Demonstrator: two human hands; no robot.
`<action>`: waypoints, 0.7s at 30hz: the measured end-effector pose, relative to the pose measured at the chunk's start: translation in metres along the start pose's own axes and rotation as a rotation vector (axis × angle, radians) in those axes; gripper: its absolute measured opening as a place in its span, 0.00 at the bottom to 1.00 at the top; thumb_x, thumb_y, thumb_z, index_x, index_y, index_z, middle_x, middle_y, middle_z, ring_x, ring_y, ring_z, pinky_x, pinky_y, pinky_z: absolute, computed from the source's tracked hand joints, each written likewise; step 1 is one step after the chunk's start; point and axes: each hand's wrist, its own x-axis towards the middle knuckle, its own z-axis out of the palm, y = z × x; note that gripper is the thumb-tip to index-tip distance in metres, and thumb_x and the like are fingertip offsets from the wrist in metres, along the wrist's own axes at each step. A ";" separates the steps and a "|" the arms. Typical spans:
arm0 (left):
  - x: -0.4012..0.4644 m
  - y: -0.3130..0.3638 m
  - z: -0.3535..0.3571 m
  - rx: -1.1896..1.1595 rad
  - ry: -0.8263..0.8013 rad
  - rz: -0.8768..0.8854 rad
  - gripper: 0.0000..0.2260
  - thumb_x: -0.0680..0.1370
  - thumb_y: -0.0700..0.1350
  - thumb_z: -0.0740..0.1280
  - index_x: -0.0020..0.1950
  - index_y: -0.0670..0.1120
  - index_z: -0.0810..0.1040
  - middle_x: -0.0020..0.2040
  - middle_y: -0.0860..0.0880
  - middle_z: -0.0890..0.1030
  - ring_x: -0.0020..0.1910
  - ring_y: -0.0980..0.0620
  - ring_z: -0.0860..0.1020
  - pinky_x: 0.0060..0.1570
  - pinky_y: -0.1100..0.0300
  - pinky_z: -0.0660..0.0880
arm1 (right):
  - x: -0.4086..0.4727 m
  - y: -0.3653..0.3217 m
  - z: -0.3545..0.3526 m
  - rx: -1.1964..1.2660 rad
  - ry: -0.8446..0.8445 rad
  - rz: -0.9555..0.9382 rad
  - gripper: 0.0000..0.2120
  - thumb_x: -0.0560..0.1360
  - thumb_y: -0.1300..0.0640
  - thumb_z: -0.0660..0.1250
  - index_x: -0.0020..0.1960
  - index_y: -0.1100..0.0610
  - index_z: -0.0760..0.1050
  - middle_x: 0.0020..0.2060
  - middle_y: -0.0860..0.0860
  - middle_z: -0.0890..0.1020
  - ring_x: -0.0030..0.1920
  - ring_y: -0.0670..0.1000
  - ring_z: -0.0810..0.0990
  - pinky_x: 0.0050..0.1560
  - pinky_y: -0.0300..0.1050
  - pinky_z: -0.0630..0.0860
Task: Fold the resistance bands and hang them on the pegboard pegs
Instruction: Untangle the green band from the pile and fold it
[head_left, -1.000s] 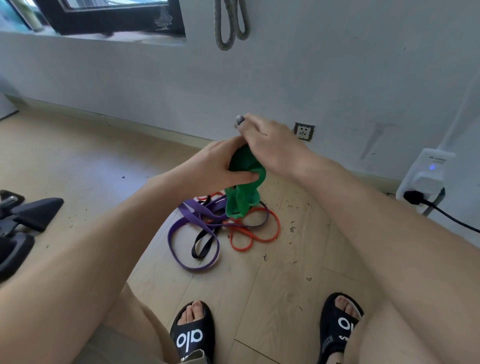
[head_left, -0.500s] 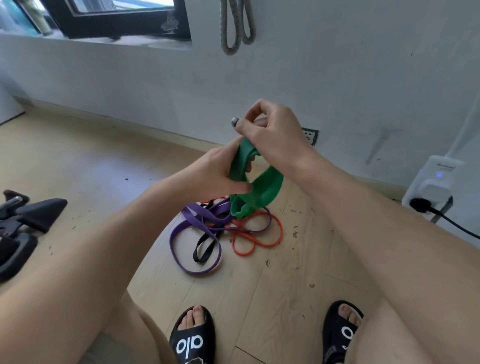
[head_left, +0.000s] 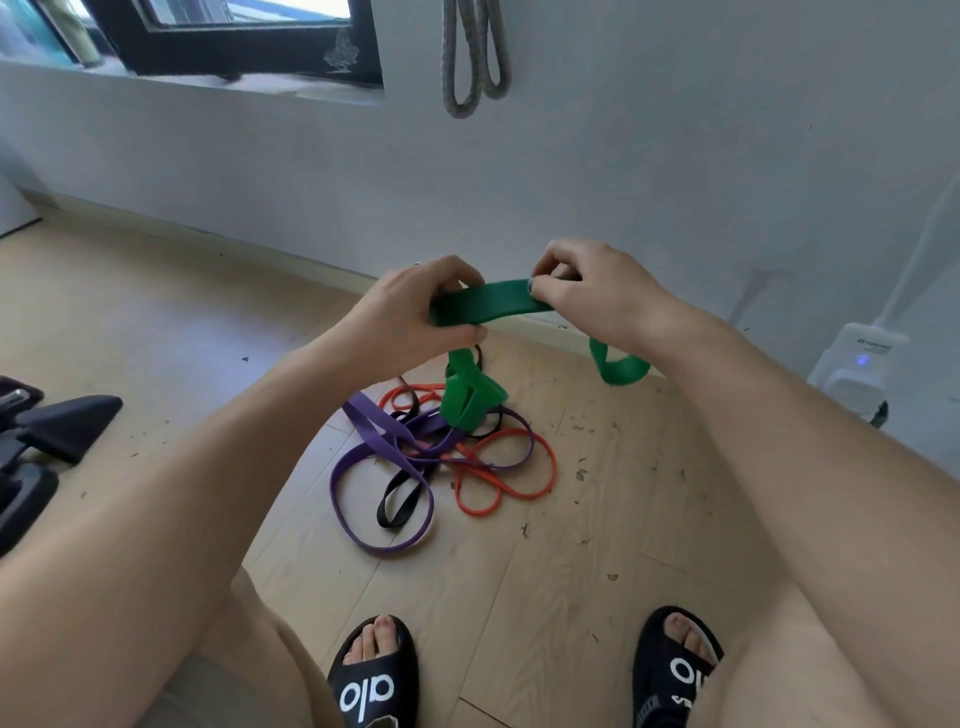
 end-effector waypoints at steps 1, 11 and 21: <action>-0.001 0.002 -0.002 -0.006 0.002 0.016 0.17 0.76 0.49 0.75 0.64 0.52 0.78 0.51 0.54 0.82 0.50 0.54 0.79 0.55 0.56 0.77 | 0.001 0.003 0.001 -0.006 -0.047 0.015 0.06 0.80 0.50 0.63 0.54 0.48 0.78 0.48 0.47 0.80 0.50 0.50 0.78 0.45 0.45 0.71; -0.002 0.010 0.002 -0.006 0.033 0.143 0.12 0.76 0.51 0.73 0.57 0.50 0.79 0.45 0.56 0.80 0.47 0.49 0.79 0.51 0.44 0.79 | -0.003 -0.011 0.023 0.085 -0.043 -0.051 0.25 0.83 0.37 0.55 0.51 0.57 0.77 0.47 0.54 0.82 0.48 0.54 0.80 0.44 0.50 0.72; 0.002 -0.002 0.025 -0.116 -0.157 0.007 0.12 0.74 0.41 0.75 0.53 0.52 0.75 0.45 0.58 0.78 0.40 0.61 0.76 0.42 0.65 0.72 | 0.000 -0.027 0.028 0.268 0.034 -0.097 0.16 0.82 0.51 0.64 0.38 0.55 0.71 0.31 0.50 0.75 0.33 0.49 0.74 0.37 0.50 0.73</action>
